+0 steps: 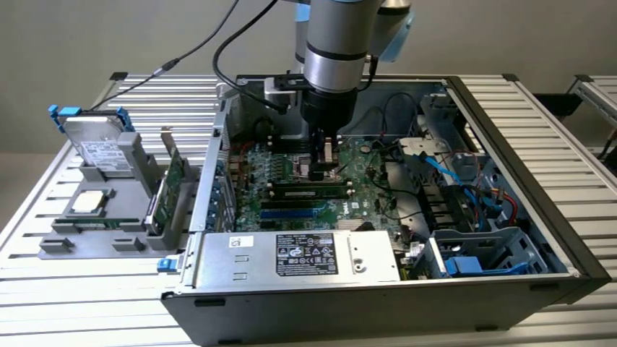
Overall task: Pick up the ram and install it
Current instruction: 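Press down the ram until it locks into place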
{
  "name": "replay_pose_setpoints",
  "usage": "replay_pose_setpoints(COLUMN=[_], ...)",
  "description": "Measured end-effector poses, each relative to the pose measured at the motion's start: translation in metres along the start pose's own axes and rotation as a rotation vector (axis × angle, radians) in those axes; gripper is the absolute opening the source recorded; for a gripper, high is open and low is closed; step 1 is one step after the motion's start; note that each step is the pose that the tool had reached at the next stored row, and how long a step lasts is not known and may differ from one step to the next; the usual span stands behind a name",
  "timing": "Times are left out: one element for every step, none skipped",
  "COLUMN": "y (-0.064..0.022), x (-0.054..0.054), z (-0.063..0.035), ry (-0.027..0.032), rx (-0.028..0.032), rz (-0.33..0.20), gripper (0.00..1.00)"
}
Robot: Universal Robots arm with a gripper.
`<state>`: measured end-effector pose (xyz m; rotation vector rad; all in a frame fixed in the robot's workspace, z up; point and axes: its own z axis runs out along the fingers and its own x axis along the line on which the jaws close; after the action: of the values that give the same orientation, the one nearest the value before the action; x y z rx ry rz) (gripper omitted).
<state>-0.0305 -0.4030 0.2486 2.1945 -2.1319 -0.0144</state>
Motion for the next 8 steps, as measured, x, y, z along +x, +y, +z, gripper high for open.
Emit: replay_pose_setpoints(y=[0.0, 0.0, 0.0, 0.0001, 0.0003, 0.0004, 0.0003, 0.0004], x=[0.0, 0.0, 0.0, 0.0, 0.0, 0.0, 0.0, 0.0], z=[0.0, 0.0, 0.0, 0.0, 0.0, 0.0, 0.0, 0.0], ry=[0.0, 0.0, 0.0, -0.0004, -0.0009, -0.0011, -0.0008, -0.0011], rx=[0.0, -0.0001, -0.0001, 0.0002, 0.0017, 0.0032, 0.0038, 0.0046], rz=[0.0, 0.0, 0.0, -0.001, -0.004, -0.012, -0.023, -0.034], gripper=[0.1, 0.1, 0.1, 0.1, 0.1, 0.1, 0.1, 0.1])
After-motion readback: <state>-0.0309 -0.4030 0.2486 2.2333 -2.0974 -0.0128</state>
